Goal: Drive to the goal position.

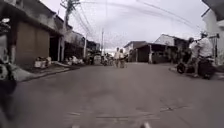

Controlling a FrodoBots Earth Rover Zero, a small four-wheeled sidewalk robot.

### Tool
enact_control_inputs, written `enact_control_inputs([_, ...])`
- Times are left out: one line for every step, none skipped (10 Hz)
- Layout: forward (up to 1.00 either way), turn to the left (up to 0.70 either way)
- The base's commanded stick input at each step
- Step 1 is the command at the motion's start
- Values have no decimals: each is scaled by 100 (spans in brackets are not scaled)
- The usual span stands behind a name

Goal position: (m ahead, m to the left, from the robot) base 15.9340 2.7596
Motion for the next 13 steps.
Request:
enact_control_inputs([70,0])
enact_control_inputs([70,0])
enact_control_inputs([70,0])
enact_control_inputs([70,0])
enact_control_inputs([70,0])
enact_control_inputs([70,0])
enact_control_inputs([70,0])
enact_control_inputs([70,0])
enact_control_inputs([70,0])
enact_control_inputs([70,0])
enact_control_inputs([70,0])
enact_control_inputs([70,0])
enact_control_inputs([70,0])
